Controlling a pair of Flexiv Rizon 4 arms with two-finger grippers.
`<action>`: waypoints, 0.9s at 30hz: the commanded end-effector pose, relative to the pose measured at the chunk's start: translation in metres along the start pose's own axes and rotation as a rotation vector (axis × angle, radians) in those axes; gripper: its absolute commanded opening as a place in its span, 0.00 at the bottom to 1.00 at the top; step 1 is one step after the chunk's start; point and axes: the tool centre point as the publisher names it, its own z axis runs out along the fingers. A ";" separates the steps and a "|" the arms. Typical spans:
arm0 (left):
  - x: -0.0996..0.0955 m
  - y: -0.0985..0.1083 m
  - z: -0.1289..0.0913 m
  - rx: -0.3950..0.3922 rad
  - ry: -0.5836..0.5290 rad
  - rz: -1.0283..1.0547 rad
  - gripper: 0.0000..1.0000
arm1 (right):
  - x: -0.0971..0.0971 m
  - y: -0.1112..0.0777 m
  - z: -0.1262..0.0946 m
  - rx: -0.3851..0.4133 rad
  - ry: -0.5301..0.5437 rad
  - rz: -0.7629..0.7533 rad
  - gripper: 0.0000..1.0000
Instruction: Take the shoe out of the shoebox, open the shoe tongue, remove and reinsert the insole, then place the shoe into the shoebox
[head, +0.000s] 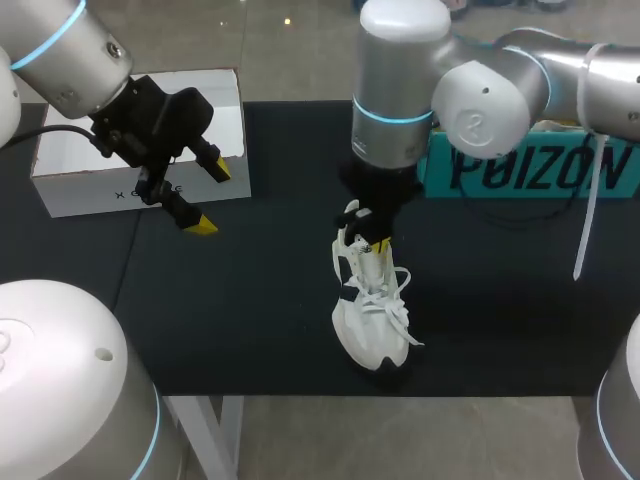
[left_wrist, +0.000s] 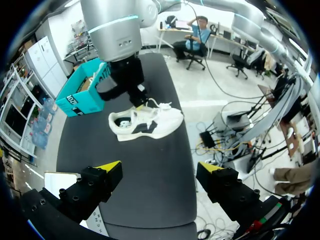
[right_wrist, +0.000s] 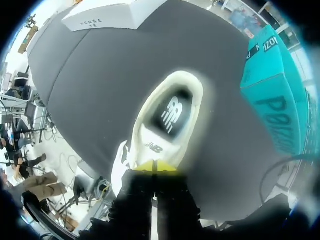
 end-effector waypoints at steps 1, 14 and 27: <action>-0.001 0.000 0.000 -0.002 0.001 0.000 1.00 | -0.004 0.000 -0.022 -0.035 -0.024 -0.133 0.16; -0.001 0.000 0.000 -0.002 0.001 0.000 1.00 | -0.008 0.004 -0.021 0.023 0.013 -0.603 1.00; -0.001 0.000 0.000 -0.002 0.001 0.000 1.00 | -0.008 0.004 -0.021 0.023 0.013 -0.603 1.00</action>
